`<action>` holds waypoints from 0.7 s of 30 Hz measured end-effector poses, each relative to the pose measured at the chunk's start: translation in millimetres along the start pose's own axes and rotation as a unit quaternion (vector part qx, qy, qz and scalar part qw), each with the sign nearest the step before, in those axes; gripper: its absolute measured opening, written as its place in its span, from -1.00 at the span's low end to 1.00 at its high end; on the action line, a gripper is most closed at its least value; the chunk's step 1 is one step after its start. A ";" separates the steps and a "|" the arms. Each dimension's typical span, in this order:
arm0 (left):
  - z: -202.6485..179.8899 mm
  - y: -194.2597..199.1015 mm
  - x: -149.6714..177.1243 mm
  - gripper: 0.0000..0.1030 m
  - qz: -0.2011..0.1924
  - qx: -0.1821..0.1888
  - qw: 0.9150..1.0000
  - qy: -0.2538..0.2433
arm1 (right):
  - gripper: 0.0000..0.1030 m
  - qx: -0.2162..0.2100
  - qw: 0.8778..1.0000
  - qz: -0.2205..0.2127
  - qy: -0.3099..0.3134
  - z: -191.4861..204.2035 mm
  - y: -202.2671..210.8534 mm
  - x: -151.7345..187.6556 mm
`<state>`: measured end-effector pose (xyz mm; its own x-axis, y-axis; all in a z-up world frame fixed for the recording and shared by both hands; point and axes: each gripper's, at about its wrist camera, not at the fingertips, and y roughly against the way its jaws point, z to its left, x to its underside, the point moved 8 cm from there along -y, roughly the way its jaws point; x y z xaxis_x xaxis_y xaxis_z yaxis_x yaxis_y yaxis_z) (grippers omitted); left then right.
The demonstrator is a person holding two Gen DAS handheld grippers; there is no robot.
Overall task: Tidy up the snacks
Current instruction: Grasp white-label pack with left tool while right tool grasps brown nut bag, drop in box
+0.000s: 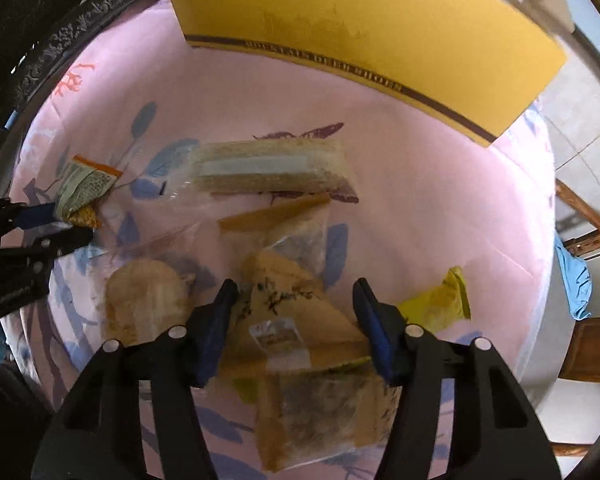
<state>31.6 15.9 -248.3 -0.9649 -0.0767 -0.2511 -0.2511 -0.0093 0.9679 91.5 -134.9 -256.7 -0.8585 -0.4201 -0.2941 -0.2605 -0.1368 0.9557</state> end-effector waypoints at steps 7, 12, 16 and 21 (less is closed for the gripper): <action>-0.2 10.6 -2.8 -0.68 -0.026 0.024 0.999 -0.018 | 0.04 -0.015 0.998 -0.043 -0.045 10.1 35.6 8.2; 6.6 21.1 1.9 -0.77 -0.033 0.049 0.998 -0.008 | 0.00 -0.016 0.996 -0.054 -0.069 1.1 49.4 22.7; 23.8 24.5 1.0 -0.30 -0.036 0.033 0.999 0.001 | -0.16 -0.027 0.993 -0.067 -0.091 -5.9 61.4 26.8; 10.3 46.7 -15.5 0.94 -0.087 0.024 0.996 -0.003 | -0.16 -0.026 0.992 -0.065 -0.106 -15.3 62.1 36.8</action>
<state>34.0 26.9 -199.3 -0.9068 -0.0718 -0.4154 -0.4180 0.0257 0.9081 50.5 -172.6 -208.3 -0.8939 -0.1987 -0.4018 -0.3570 -0.2264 0.9063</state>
